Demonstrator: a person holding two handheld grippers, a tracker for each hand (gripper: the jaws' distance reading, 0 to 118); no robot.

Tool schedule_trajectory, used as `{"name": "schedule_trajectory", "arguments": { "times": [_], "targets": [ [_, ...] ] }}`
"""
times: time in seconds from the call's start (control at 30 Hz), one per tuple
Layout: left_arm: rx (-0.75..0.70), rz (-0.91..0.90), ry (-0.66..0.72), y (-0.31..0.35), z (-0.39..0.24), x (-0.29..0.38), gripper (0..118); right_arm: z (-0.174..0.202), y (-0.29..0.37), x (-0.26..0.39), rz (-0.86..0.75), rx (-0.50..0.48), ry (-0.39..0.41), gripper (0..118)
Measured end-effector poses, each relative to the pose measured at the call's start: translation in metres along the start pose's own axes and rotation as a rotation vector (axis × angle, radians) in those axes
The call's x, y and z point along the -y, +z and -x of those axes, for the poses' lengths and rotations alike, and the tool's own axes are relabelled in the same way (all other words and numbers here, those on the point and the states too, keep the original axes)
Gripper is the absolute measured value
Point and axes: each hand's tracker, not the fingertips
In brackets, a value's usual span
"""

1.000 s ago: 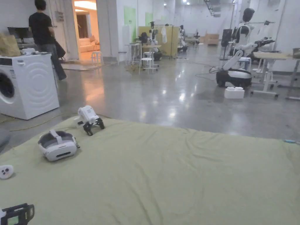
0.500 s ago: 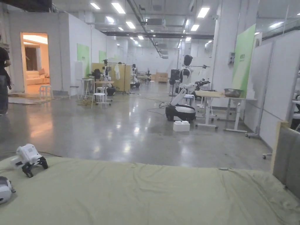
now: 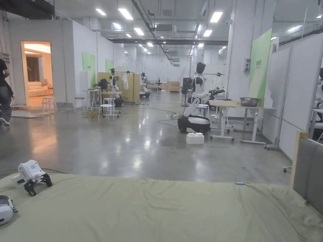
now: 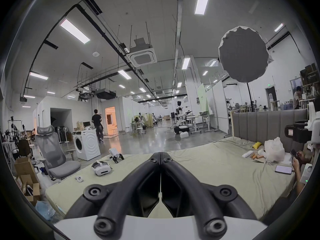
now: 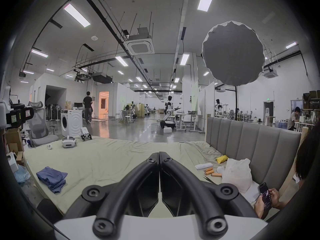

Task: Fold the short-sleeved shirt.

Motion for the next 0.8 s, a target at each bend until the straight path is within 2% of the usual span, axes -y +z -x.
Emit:
{"name": "schedule_trajectory", "arguments": {
  "times": [0.07, 0.1, 0.13, 0.17, 0.2, 0.23, 0.27, 0.4, 0.47, 0.5, 0.8],
  "targets": [
    [0.017, 0.018, 0.020, -0.001, 0.004, 0.000, 15, -0.001, -0.002, 0.000, -0.004, -0.015, -0.015, 2],
    [0.026, 0.024, 0.023, -0.002, 0.003, 0.000, 31, -0.001, -0.003, 0.000, -0.002, -0.017, -0.018, 15],
    [0.033, 0.022, 0.029, -0.002, 0.005, 0.001, 64, 0.000, -0.005, -0.001, 0.003, -0.012, -0.020, 52],
    [0.036, 0.028, 0.038, -0.003, 0.005, 0.002, 84, 0.001, -0.007, -0.001, 0.007, -0.008, -0.023, 80],
    [0.033, 0.036, 0.040, -0.004, 0.004, 0.002, 100, 0.001, -0.009, -0.001, 0.012, 0.000, -0.022, 96],
    [0.024, 0.034, 0.038, -0.005, 0.005, 0.004, 113, 0.001, -0.010, -0.001, 0.015, -0.004, -0.025, 99],
    [0.022, 0.027, 0.038, -0.004, 0.006, 0.004, 118, 0.001, -0.009, 0.000, 0.009, -0.013, -0.030, 99],
    [0.024, 0.025, 0.044, -0.004, 0.006, 0.005, 118, 0.003, -0.010, 0.001, -0.007, -0.014, -0.052, 102],
    [0.029, 0.032, 0.032, -0.004, 0.006, 0.006, 118, 0.004, -0.010, 0.002, -0.006, -0.013, -0.052, 115],
    [0.033, 0.035, 0.027, -0.003, 0.006, 0.007, 118, 0.004, -0.010, 0.002, -0.011, -0.016, -0.053, 118],
    [0.042, 0.047, 0.035, -0.003, 0.005, 0.008, 118, 0.002, -0.009, 0.003, -0.009, -0.020, -0.070, 118]
  ]
}}
